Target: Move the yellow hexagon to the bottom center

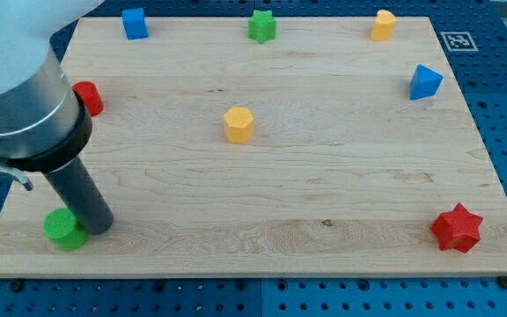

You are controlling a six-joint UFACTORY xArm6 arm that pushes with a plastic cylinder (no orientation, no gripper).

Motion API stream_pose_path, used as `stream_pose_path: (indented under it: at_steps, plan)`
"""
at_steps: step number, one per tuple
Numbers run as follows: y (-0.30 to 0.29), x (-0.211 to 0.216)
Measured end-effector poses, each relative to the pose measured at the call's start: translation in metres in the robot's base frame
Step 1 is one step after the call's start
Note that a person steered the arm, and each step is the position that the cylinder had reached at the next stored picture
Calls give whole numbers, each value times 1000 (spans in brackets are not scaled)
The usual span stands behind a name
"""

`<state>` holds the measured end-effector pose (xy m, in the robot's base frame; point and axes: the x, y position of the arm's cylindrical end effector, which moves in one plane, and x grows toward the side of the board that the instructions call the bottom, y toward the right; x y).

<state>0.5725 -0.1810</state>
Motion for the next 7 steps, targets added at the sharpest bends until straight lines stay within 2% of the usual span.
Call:
stream_pose_path:
  at_steps: [2,4,5,6,7]
  plan:
    - [-1,-4]
    - [6,-86]
    - [18,-144]
    - [66,-198]
    - [144,-198]
